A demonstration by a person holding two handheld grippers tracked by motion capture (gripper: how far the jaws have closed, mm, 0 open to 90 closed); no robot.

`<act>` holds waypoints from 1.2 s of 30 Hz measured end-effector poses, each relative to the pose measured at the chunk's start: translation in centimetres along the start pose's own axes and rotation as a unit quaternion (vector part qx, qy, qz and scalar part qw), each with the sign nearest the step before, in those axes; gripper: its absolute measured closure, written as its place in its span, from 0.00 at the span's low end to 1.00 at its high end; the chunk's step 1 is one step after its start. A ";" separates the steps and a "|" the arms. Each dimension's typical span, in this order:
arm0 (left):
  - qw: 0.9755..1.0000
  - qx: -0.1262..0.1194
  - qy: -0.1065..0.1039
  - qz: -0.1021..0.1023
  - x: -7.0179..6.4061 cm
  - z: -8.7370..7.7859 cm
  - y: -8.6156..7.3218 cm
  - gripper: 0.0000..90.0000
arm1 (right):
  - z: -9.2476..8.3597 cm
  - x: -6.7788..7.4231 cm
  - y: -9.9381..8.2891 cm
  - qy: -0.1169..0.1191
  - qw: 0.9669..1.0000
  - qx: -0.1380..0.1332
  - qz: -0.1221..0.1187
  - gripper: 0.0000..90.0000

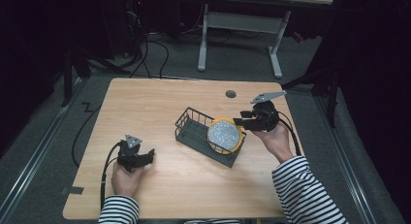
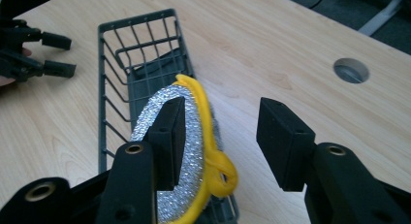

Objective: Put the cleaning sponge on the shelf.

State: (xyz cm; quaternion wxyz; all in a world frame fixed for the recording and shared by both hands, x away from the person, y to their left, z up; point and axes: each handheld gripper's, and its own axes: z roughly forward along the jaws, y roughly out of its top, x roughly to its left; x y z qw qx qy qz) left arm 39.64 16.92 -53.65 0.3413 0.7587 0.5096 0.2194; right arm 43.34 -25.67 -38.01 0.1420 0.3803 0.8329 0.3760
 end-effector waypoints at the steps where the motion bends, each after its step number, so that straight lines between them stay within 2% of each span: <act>1: 1.000 0.000 0.000 0.000 0.0 0.0 0.0 0.31 | -0.2 -0.1 -0.1 -0.002 1.000 -0.003 0.003 0.59; 10: 1.000 0.000 0.000 0.000 0.0 0.0 0.0 0.31 | -2.6 -1.7 -1.1 -0.022 0.999 -0.028 0.037 0.57; 17: 1.000 0.000 0.000 0.000 0.0 0.0 0.0 0.31 | -4.3 -2.8 -1.9 -0.035 0.997 -0.043 0.054 0.57; 30: 1.000 0.000 0.000 0.000 0.0 0.0 0.0 0.31 | -6.9 -3.8 -3.2 -0.054 0.994 -0.059 0.070 0.57; 36: 1.000 0.000 0.000 0.000 0.0 0.0 0.0 0.31 | -7.9 -4.0 -4.5 -0.049 0.993 -0.062 0.088 0.60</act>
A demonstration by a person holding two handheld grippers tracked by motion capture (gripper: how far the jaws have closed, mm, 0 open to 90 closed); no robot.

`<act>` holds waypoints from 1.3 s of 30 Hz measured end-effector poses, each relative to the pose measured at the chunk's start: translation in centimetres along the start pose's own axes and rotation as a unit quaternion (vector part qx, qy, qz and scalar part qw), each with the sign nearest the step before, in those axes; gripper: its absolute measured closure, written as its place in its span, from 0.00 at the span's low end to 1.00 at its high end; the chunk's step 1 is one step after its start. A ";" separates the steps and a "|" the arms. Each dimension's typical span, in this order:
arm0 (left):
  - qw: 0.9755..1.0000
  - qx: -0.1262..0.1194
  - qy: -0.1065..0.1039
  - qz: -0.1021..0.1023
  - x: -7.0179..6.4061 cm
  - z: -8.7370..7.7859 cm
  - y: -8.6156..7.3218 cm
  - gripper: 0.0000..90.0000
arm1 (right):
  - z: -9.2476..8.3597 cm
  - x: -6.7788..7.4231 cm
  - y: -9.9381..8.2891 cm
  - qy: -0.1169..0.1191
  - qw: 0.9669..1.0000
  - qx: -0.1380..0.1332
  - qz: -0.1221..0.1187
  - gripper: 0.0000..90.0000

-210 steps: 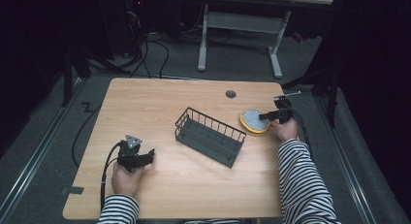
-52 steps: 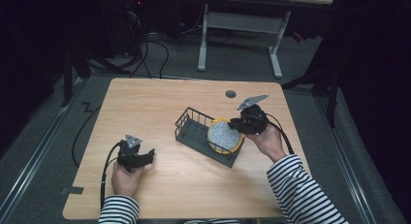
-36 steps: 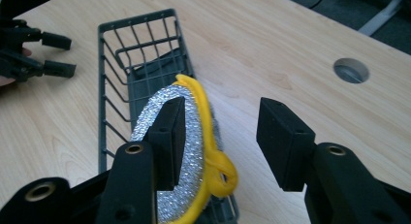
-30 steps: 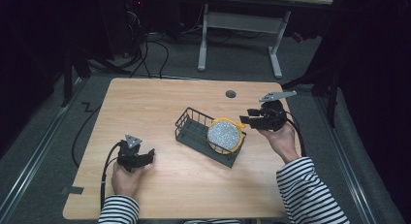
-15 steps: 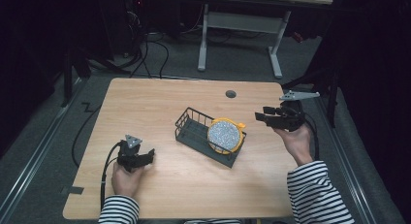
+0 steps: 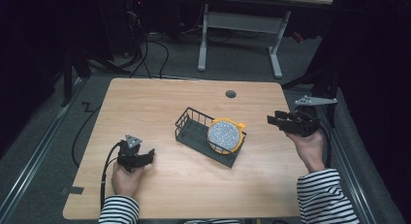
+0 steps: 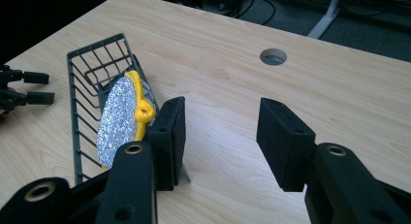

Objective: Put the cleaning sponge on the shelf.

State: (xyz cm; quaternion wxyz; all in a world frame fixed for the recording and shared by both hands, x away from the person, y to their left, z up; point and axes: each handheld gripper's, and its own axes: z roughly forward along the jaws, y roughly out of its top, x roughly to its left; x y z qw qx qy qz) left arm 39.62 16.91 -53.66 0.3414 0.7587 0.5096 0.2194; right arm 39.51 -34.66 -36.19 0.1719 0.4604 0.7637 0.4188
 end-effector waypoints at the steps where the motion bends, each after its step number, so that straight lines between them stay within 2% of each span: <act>1: 1.000 0.000 0.000 0.000 0.0 0.0 0.0 0.31 | -0.2 0.0 -0.1 -0.002 1.000 -0.001 0.000 0.60; 11: 1.000 0.001 -0.001 0.000 0.0 0.0 0.0 0.31 | -1.2 1.0 -1.2 -0.015 1.000 0.001 -0.014 0.60; 15: 1.000 0.001 -0.001 0.000 0.0 0.0 0.0 0.31 | -1.1 1.1 -2.1 -0.016 1.000 0.007 -0.009 0.60; 20: 1.000 0.000 -0.001 0.000 0.0 0.0 0.0 0.31 | -0.3 1.0 -4.0 -0.015 1.000 0.014 0.001 0.61; 28: 1.000 0.000 -0.001 0.000 0.0 0.0 0.0 0.31 | 1.3 0.5 -7.4 -0.013 0.999 0.020 0.034 0.62; 39: 1.000 0.000 -0.001 0.000 0.0 0.0 0.0 0.31 | 3.9 0.2 -11.0 -0.028 0.998 0.032 0.051 0.62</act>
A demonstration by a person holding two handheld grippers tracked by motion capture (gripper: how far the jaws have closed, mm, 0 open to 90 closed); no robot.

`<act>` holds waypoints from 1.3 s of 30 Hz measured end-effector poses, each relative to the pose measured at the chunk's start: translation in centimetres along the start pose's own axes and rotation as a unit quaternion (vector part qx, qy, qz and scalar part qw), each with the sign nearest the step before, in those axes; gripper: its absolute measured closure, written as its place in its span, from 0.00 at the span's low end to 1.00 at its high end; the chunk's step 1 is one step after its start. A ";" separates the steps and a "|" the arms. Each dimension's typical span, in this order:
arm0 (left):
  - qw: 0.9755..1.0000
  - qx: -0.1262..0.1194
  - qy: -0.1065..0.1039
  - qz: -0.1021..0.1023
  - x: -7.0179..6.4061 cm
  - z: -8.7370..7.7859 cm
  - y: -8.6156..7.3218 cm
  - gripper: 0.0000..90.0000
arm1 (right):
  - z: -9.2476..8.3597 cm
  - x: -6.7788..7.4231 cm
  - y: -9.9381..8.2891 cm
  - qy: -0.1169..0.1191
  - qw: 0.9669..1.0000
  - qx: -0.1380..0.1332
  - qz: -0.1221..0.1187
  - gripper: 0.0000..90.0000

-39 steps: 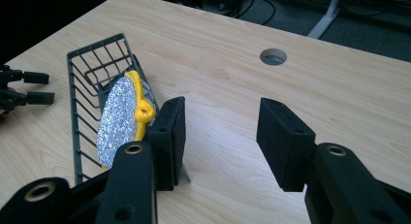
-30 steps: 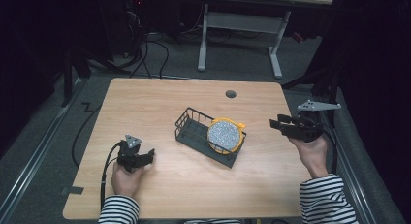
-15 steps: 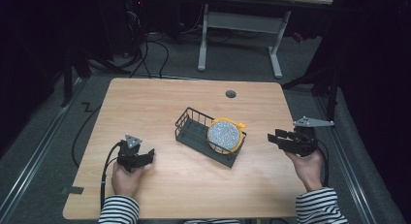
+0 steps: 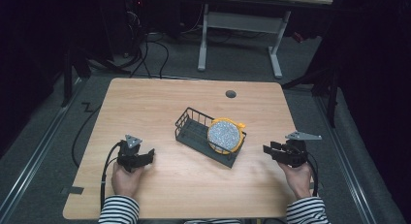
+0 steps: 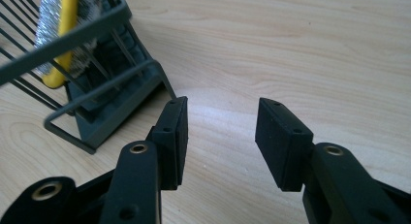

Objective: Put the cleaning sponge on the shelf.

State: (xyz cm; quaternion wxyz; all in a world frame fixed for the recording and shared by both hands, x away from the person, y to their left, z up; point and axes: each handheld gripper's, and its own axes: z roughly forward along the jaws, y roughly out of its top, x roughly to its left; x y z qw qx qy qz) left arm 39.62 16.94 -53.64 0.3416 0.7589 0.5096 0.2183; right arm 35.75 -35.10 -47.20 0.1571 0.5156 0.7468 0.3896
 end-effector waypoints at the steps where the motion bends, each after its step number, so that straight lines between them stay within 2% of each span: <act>1: 1.000 0.000 0.000 0.000 0.0 0.0 0.0 0.31 | 0.1 0.0 -0.2 0.001 1.000 0.001 0.002 0.62; 4: 1.000 0.000 0.000 0.000 0.0 0.0 0.0 0.31 | 0.6 -0.1 -0.7 -0.003 1.000 0.000 0.002 0.61; 9: 1.000 0.000 0.000 0.000 0.0 0.0 0.0 0.31 | 1.8 0.2 -1.5 -0.025 1.000 0.008 -0.015 0.59; 15: 1.000 0.000 0.000 0.000 0.0 0.0 0.0 0.31 | 3.0 0.4 -2.3 -0.036 0.999 0.009 -0.023 0.58; 20: 1.000 0.000 0.000 0.000 0.0 0.0 0.0 0.31 | 3.7 0.6 -3.0 -0.048 0.998 0.016 -0.023 0.58; 23: 1.000 0.000 0.000 0.000 0.0 0.0 0.0 0.31 | 4.0 0.7 -3.4 -0.063 0.997 0.021 -0.034 0.55; 24: 1.000 0.000 0.000 0.000 0.0 0.0 0.0 0.31 | 4.3 0.8 -3.6 -0.073 0.996 0.029 -0.046 0.53; 25: 1.000 0.000 0.000 0.000 0.0 0.0 0.0 0.31 | 4.4 0.9 -3.9 -0.079 0.995 0.023 -0.056 0.53; 26: 1.000 0.000 0.001 0.000 0.0 0.0 0.0 0.31 | 4.4 0.9 -4.1 -0.078 0.995 0.014 -0.056 0.52; 39: 1.000 0.000 0.001 0.000 0.0 0.0 0.0 0.31 | 4.4 1.0 -4.2 -0.077 0.995 0.016 -0.056 0.50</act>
